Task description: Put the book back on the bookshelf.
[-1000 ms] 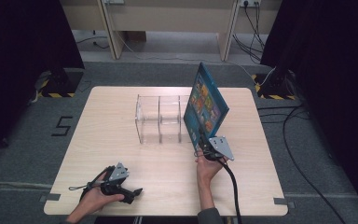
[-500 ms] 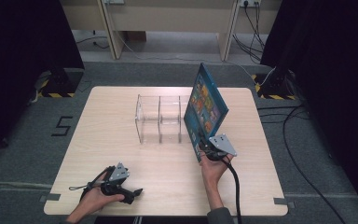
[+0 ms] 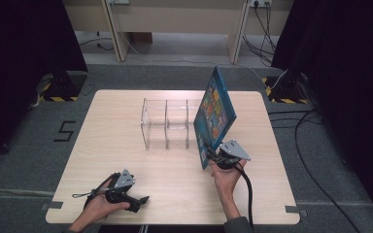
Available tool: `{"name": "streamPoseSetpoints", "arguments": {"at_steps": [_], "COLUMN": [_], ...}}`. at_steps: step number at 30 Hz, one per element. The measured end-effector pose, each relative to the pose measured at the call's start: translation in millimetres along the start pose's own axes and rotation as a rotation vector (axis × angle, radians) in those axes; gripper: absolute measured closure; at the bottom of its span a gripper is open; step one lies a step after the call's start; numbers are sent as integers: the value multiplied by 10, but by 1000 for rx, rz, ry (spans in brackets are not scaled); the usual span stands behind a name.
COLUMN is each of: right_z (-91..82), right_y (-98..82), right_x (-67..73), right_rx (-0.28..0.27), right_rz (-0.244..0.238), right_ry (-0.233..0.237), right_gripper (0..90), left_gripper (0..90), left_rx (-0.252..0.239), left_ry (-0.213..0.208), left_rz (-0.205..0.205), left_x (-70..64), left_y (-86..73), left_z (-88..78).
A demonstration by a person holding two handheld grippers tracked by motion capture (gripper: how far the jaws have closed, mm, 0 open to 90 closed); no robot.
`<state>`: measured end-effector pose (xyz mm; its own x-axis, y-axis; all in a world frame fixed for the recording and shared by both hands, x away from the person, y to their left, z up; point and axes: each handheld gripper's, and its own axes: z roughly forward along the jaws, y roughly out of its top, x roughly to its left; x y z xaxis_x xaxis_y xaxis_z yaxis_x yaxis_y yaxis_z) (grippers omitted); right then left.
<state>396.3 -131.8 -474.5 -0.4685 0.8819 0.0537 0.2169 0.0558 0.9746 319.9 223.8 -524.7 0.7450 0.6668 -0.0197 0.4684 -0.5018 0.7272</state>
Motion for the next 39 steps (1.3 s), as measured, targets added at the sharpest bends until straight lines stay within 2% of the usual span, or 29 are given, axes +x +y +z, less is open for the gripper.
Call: {"name": "streamPoseSetpoints", "arguments": {"at_steps": [8,15,18,21,29,32,39], "right_z": [-59,-211,-279,-335,-340,-348,-372], "right_y": [4,-3,-24,-44,-57,-56,-79], "right_x": [25,37,44,29,34,31,19], "right_rx": [22,50,74,89,103,98,111], "right_rz": [-6,-3,-24,-18,-21,-4,8], "right_ry": [25,69,88,105,112,118,126], "right_gripper": [605,594,604,642,666,667,601], "left_gripper": [0,0,0,0,0,0,0], "left_rx": [1,0,0,0,0,0,0], "left_ry": [-2,-6,-6,-6,-7,-6,-7], "left_rz": [3,5,6,7,8,9,10], "left_x": [-1,-4,-4,-3,-3,-2,-2], "left_y": [0,-2,-2,-2,-1,0,0], "left_z": [-1,-1,-2,-2,0,0,0]}}
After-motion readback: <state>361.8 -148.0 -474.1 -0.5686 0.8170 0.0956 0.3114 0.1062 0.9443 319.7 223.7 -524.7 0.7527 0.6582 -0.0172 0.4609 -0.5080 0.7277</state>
